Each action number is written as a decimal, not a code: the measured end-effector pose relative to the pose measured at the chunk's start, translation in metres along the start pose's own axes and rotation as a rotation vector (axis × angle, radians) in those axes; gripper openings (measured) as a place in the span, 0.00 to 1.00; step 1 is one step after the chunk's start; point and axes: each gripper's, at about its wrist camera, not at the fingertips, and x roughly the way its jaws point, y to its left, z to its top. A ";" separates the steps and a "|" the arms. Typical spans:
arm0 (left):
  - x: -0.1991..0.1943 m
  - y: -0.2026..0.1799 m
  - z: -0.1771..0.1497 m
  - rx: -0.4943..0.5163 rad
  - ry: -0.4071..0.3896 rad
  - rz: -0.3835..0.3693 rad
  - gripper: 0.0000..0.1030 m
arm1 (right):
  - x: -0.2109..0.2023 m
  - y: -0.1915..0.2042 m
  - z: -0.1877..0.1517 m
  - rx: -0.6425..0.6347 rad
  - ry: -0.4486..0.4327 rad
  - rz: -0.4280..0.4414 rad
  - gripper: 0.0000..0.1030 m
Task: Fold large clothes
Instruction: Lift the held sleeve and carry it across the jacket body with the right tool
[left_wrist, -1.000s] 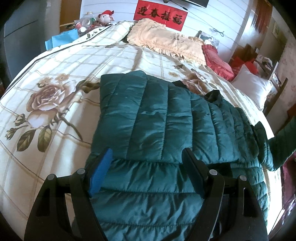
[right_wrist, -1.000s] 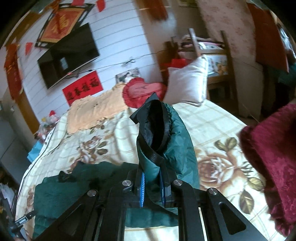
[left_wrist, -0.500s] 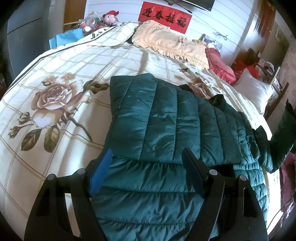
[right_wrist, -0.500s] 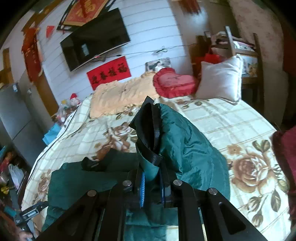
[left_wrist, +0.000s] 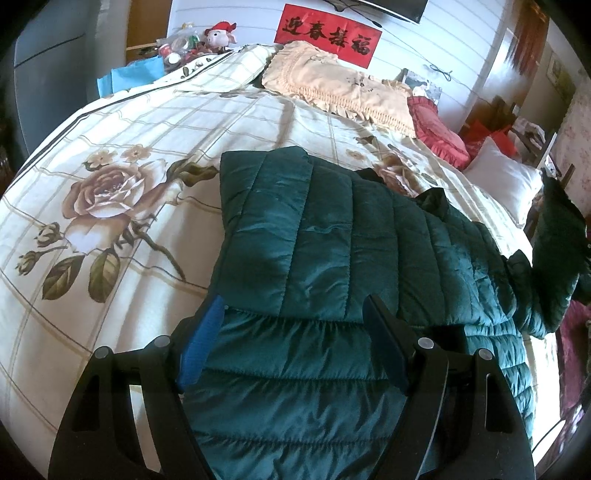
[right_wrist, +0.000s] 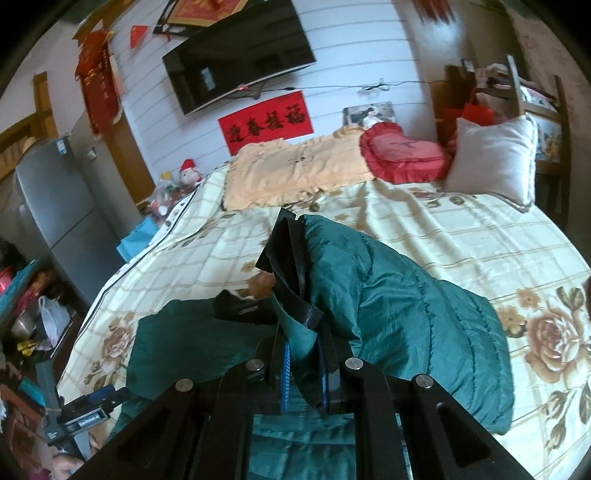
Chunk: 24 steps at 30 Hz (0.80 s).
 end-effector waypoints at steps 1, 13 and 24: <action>0.000 0.000 -0.001 -0.003 0.000 -0.002 0.76 | 0.003 0.002 0.001 0.000 0.004 0.008 0.11; -0.006 0.007 0.002 -0.020 -0.007 -0.014 0.76 | 0.032 0.063 -0.005 -0.042 0.050 0.118 0.10; -0.009 0.026 0.004 -0.054 -0.015 -0.019 0.76 | 0.061 0.124 -0.012 -0.094 0.103 0.214 0.10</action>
